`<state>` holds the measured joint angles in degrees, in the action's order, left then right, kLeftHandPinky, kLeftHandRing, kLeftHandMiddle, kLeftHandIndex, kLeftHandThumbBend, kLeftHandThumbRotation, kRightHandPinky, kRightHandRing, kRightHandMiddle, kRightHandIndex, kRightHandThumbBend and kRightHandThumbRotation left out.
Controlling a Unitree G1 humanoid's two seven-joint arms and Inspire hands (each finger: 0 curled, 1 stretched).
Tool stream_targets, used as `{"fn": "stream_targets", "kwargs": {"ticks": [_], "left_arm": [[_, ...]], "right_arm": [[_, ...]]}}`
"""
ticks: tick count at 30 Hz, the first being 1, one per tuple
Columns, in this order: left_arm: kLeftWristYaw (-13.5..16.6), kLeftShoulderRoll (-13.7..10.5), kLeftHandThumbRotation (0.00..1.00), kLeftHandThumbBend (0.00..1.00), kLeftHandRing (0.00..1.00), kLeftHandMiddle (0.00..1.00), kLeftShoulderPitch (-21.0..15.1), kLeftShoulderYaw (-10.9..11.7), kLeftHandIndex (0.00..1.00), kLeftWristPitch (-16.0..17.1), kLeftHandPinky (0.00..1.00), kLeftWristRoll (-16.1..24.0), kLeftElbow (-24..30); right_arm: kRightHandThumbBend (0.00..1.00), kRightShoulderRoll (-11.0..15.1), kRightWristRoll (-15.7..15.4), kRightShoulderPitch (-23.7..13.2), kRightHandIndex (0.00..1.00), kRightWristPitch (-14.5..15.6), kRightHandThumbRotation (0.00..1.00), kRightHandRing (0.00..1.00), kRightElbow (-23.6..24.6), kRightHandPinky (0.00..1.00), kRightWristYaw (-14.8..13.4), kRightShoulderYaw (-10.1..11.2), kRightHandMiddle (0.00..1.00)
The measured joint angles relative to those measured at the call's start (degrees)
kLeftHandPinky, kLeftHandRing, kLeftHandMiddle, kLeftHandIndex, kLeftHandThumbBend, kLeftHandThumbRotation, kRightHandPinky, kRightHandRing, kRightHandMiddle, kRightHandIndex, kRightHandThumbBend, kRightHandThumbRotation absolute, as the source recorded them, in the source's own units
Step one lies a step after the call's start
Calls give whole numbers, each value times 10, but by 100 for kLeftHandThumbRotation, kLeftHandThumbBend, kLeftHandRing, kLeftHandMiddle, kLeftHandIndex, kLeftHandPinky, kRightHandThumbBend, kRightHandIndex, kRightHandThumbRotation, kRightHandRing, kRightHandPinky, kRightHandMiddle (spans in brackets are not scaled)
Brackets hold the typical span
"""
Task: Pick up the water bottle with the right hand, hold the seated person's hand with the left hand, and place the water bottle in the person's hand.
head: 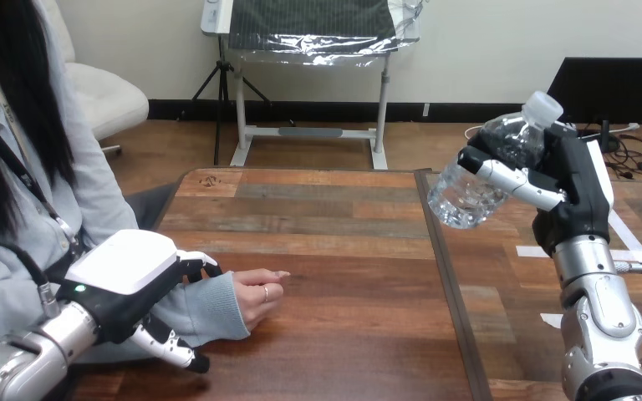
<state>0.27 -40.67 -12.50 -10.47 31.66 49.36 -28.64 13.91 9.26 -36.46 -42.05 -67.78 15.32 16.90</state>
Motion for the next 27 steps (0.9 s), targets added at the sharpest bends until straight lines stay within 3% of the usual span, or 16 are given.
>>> {"fn": "stream_targets", "kwargs": {"ticks": [14, 27], "left_arm": [[8, 0, 42, 100, 63, 69, -42, -41, 73, -3, 61, 3, -72], [21, 2, 38, 100, 60, 64, -70, -60, 68, -3, 58, -2, -123]], "right_arm": [[70, 0, 20, 0, 35, 0, 0, 26, 13, 21, 22, 1, 34], [69, 0, 43, 2, 35, -1, 0, 26, 28, 21, 46, 11, 34]]}}
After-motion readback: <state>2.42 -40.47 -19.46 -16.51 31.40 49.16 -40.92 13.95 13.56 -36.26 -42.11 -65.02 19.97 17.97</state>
